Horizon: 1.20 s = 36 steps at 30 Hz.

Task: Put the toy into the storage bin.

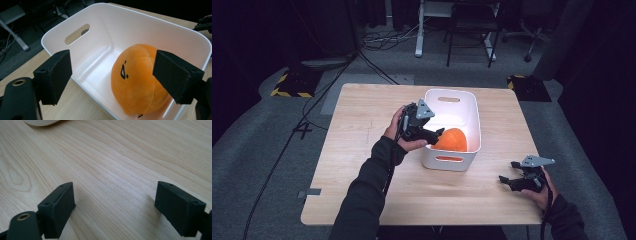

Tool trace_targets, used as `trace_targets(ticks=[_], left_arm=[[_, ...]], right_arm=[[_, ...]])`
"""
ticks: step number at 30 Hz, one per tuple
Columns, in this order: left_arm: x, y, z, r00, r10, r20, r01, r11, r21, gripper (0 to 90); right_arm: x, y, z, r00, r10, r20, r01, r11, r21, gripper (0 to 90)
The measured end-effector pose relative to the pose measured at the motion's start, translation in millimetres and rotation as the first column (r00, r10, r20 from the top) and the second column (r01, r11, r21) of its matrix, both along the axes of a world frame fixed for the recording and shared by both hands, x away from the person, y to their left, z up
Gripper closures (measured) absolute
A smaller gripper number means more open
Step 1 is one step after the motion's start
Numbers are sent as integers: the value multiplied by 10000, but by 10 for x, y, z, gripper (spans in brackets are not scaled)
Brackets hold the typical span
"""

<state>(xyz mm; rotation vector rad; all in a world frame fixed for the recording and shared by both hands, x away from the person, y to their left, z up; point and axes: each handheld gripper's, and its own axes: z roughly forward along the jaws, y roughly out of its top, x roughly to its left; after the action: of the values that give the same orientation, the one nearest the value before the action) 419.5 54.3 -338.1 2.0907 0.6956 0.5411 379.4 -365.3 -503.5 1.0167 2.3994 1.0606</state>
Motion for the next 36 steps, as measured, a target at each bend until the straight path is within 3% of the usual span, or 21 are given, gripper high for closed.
trace_targets(ticks=[7,10,18,19,22,27,36], left_arm=[[-73,85,7,9999,102,73,-104,9998,169,163],[-107,110,4,9997,188,123,-188,9998,28,163],[-173,255,-31,9994,305,163,-310,9991,283,163],[-180,265,-39,9991,378,172,-380,9991,160,163],[-199,333,-49,9988,425,249,-433,9985,349,163],[-246,415,-96,9977,666,131,-669,9976,179,163],[-288,555,-229,9962,867,71,-870,9938,689,164]], right_arm=[[0,0,0,10000,0,-1,0,10000,3,164],[0,0,0,10000,3,2,-3,10000,0,164],[0,0,0,10000,-2,-1,2,10000,0,164],[0,0,0,10000,2,2,-2,10000,-3,164],[0,0,0,10000,3,4,-3,10000,1,164],[0,0,0,10000,0,0,0,10000,0,164],[0,0,0,10000,-2,-1,2,10000,2,164]])
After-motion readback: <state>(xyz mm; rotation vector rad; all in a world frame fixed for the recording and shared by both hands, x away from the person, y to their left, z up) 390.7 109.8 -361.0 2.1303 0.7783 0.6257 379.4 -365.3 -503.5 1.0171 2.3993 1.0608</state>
